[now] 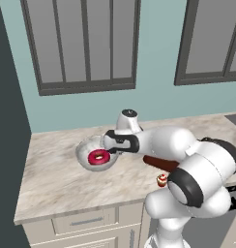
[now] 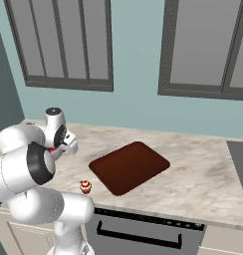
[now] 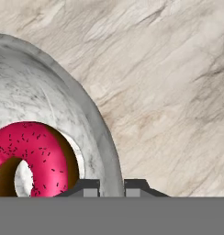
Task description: Place the bowl with donut and the cupcake onto the tray.
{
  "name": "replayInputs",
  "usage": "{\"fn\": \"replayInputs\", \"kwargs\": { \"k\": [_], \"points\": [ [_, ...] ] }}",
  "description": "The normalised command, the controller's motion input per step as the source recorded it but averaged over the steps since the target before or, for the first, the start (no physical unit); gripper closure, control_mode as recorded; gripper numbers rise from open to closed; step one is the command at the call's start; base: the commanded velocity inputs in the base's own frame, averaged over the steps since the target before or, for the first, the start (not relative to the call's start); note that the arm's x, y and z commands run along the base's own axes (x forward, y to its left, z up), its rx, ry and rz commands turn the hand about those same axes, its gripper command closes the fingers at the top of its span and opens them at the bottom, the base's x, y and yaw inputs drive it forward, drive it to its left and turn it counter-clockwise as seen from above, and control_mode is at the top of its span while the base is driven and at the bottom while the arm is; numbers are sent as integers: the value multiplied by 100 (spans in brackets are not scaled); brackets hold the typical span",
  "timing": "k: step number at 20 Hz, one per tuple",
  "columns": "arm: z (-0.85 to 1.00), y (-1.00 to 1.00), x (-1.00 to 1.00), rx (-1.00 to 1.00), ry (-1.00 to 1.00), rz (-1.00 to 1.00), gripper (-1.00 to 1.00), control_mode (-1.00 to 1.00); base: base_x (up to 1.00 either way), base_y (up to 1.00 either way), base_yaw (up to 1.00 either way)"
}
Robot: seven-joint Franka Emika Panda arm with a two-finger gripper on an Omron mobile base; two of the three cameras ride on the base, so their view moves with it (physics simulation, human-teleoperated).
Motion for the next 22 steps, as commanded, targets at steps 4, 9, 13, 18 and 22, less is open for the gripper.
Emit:
{"fn": "replayInputs", "kwargs": {
  "k": [4, 9, 13, 18, 22],
  "points": [
    [35, -3, 0, 1, 0, -15, 100, -100, 0, 0, 0],
    [34, -9, 0, 1, 0, -20, 100, -100, 0, 0, 0],
    [27, -32, 0, 0, 0, -23, 100, -100, 0, 0, 0],
    [15, -49, 0, 0, 0, -24, 100, -100, 0, 0, 0],
    [12, -51, -3, 0, 0, -23, 100, -100, 0, 0, 0]
  ]
}}
